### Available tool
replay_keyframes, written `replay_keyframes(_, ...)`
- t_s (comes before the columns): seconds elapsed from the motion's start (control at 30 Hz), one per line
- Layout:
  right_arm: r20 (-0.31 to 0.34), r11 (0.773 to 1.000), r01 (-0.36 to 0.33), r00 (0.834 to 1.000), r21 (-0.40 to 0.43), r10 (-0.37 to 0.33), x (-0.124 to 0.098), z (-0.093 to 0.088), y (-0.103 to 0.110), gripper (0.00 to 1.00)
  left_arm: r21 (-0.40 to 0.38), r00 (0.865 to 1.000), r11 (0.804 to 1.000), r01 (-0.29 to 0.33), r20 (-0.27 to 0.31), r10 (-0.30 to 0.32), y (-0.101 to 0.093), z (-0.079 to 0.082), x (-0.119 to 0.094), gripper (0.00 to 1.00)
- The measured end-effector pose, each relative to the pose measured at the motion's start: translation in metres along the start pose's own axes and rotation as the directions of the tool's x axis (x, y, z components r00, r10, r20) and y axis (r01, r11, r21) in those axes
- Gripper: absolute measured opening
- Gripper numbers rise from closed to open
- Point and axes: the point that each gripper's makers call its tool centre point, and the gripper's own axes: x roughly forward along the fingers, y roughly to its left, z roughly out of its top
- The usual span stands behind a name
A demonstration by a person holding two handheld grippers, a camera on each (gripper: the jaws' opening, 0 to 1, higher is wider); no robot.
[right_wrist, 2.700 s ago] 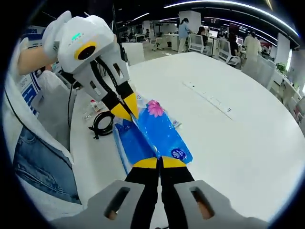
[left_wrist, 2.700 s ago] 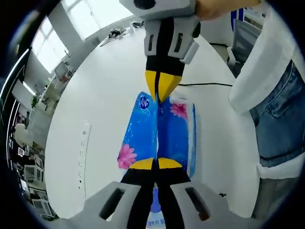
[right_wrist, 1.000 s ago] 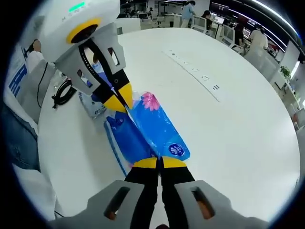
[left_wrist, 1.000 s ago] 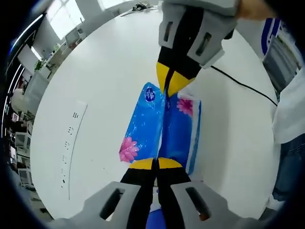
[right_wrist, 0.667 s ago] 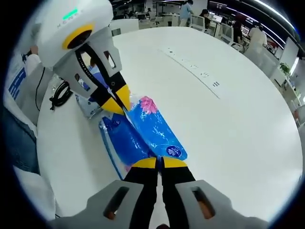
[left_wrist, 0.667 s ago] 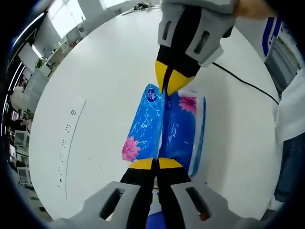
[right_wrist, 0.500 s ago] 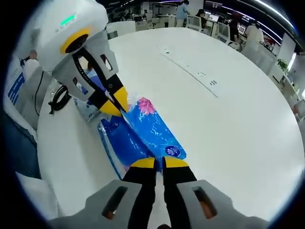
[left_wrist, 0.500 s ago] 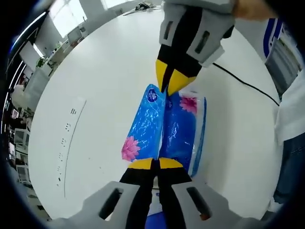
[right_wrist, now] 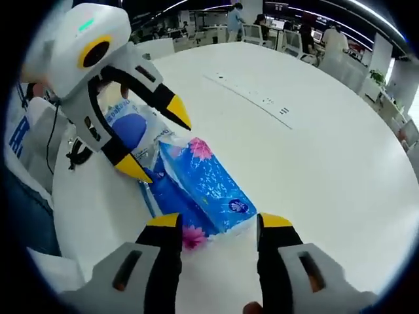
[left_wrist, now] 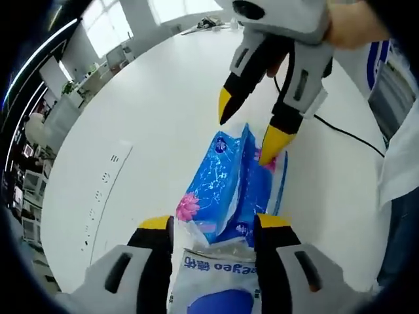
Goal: Arrange the tabletop items into an orderly group along one side of the table until the central work area is clear of visible clutter.
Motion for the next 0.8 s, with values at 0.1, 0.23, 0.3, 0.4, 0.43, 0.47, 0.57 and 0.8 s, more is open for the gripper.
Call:
replay_keyframes(0.1,0.024,1.0,0.004,1.0,-0.015,-0.004,-0.005,0.007,0.003,0.53,-0.001,1.0,1.0,-0.01,0.019,0.01,0.002,0.003,-0.004,0.62)
replay_keyframes(0.23,0.039,1.0,0.017,0.999,-0.025,-0.016,-0.013,0.013,0.008,0.55,0.001,0.999,1.0,-0.027,0.041,0.026,0.0,0.008,-0.014,0.63)
replay_keyframes(0.3,0.044,0.999,0.027,0.999,-0.03,-0.026,-0.017,0.014,0.01,0.56,0.005,0.999,1.0,-0.028,0.041,0.027,-0.003,0.007,-0.019,0.62)
replay_keyframes(0.4,0.043,0.999,0.038,0.998,-0.035,-0.036,-0.022,0.013,0.014,0.57,0.034,0.998,0.999,-0.036,0.045,0.035,-0.006,0.004,-0.025,0.62)
replay_keyframes(0.43,0.047,0.999,0.042,0.998,-0.032,-0.04,-0.024,0.013,0.015,0.57,0.042,0.998,0.998,-0.037,0.044,0.035,-0.008,0.002,-0.028,0.63)
replay_keyframes(0.47,0.048,0.999,0.043,0.998,-0.029,-0.042,-0.025,0.012,0.017,0.57,0.045,0.998,0.998,-0.039,0.041,0.037,-0.009,0.001,-0.031,0.63)
replay_keyframes(0.57,0.048,0.998,0.052,0.998,-0.032,-0.051,-0.029,0.01,0.021,0.58,0.05,0.998,0.997,-0.052,0.04,0.05,-0.01,-0.005,-0.04,0.64)
replay_keyframes(0.8,0.065,0.998,0.063,0.996,-0.026,-0.062,-0.043,0.008,0.037,0.57,0.027,0.996,0.997,-0.078,0.054,0.077,-0.019,-0.015,-0.06,0.62)
